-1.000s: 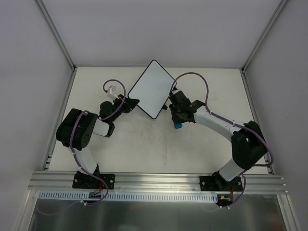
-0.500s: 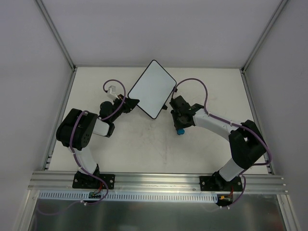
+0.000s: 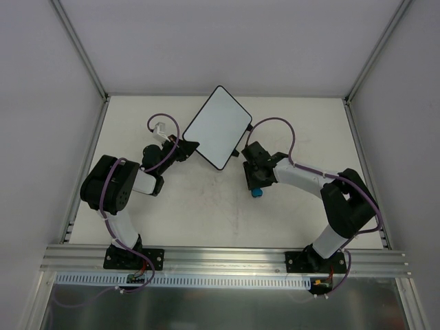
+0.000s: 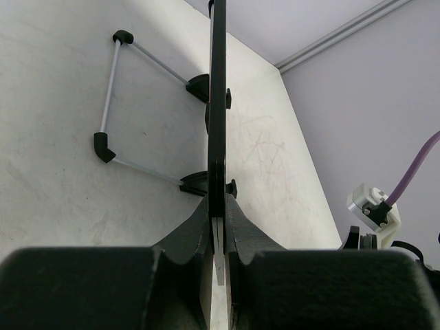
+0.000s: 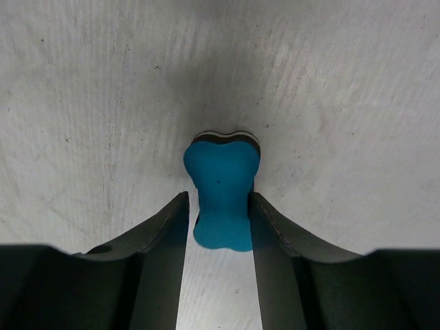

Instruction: Erase the whiteboard

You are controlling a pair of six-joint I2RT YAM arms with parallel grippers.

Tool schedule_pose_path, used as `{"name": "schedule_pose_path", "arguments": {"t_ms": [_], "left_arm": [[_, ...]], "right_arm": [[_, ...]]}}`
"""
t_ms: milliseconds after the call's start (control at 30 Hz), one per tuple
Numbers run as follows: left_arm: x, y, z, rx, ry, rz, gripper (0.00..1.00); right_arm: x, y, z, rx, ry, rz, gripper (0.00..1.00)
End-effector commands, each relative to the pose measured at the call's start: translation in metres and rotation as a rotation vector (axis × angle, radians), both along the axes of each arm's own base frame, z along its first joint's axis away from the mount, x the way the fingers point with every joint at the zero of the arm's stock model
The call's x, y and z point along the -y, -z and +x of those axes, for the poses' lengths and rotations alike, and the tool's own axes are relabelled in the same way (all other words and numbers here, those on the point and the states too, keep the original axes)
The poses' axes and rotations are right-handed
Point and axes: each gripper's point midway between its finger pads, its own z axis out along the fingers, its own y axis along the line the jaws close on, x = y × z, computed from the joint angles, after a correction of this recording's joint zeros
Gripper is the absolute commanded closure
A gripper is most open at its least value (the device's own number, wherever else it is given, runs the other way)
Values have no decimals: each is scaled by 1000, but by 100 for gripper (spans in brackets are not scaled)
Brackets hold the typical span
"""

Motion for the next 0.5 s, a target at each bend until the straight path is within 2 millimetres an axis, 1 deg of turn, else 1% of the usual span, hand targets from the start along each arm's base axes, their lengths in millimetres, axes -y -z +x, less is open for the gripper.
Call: {"name": "schedule_pose_path", "arguments": {"t_ms": [0,133,167,267,367,467], "left_arm": [[17,-75,-12,338,94,-81,100],[17,-76,-12,340,93,-80,100],[16,-75,-12,340,92,-78,100],[16,-75,-13,337,93,-79,100],[16,-75,-12,337,92,-81,100],[14,-75,-11,328,97,-92,100]], "right_arm": [[-5,-6,5,33,18,25,56],[-6,-8,5,38,17,29,48],[-6,-8,5,41,18,29,39],[-4,-11,6,50,22,25,29],[0,-16,8,76,32,18,25],[3,-24,9,106,40,21,24]]}}
